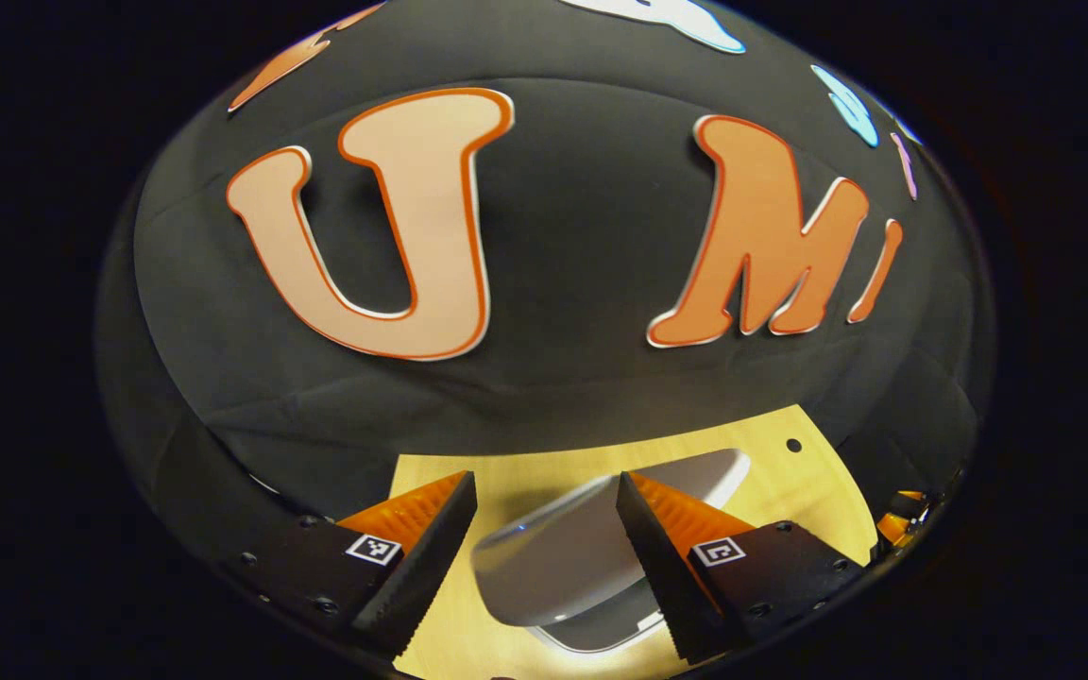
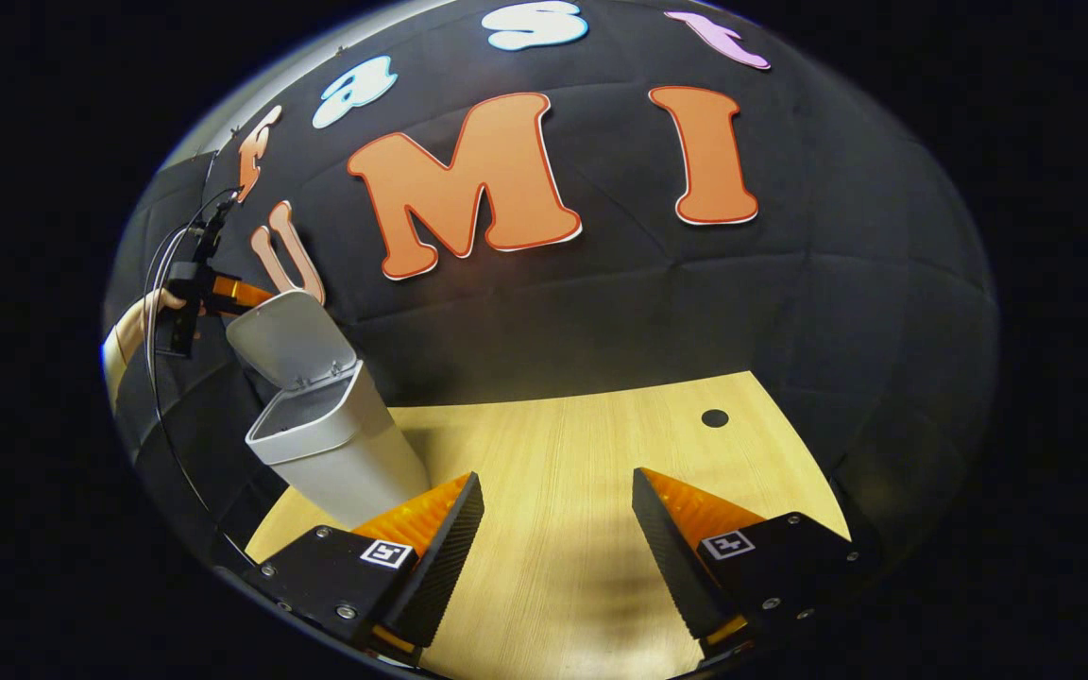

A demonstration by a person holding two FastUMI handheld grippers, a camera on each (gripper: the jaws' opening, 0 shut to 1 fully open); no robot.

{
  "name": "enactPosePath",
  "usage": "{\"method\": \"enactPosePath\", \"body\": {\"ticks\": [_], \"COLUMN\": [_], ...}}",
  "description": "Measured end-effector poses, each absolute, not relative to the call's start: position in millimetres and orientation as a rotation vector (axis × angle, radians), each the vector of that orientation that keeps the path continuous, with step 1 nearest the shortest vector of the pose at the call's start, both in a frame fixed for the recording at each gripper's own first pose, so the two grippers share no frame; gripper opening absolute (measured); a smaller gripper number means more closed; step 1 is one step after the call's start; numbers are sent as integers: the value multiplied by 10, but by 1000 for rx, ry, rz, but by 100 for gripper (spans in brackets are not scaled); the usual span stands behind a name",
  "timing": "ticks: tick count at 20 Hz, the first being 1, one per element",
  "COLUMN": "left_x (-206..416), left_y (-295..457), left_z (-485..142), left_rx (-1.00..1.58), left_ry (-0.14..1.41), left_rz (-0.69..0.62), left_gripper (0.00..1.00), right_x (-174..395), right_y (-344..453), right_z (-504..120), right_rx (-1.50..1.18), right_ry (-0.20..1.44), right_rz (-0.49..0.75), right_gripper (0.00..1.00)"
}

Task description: Press the lid of the desktop garbage bin to open it, pick up the crumpled paper on the desktop and throw it into the bin, then pick up the pop can on the desktop and drop it into the bin, and finally close the garbage bin lid.

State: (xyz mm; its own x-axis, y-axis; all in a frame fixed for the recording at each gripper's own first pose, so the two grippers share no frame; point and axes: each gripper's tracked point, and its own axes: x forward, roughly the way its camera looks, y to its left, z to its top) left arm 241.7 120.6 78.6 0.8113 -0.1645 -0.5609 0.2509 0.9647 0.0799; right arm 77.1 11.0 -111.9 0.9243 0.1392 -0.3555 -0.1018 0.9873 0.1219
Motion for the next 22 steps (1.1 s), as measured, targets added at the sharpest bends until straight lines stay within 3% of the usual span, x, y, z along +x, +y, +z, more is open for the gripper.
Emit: {"method": "enactPosePath", "body": {"ticks": [12, 22], "left_x": [1480, 1304], "left_y": [901, 955], "left_z": [-514, -723], "left_rx": [44, 211], "left_ry": [668, 676], "left_rz": [-241, -228], "left_gripper": [97, 98], "right_x": [745, 741], "right_y": [154, 148], "right_z": [-1187, -1270], "right_rx": [97, 151], "right_ry": [401, 420], "right_rz": [178, 193], "right_gripper": [95, 95]}}
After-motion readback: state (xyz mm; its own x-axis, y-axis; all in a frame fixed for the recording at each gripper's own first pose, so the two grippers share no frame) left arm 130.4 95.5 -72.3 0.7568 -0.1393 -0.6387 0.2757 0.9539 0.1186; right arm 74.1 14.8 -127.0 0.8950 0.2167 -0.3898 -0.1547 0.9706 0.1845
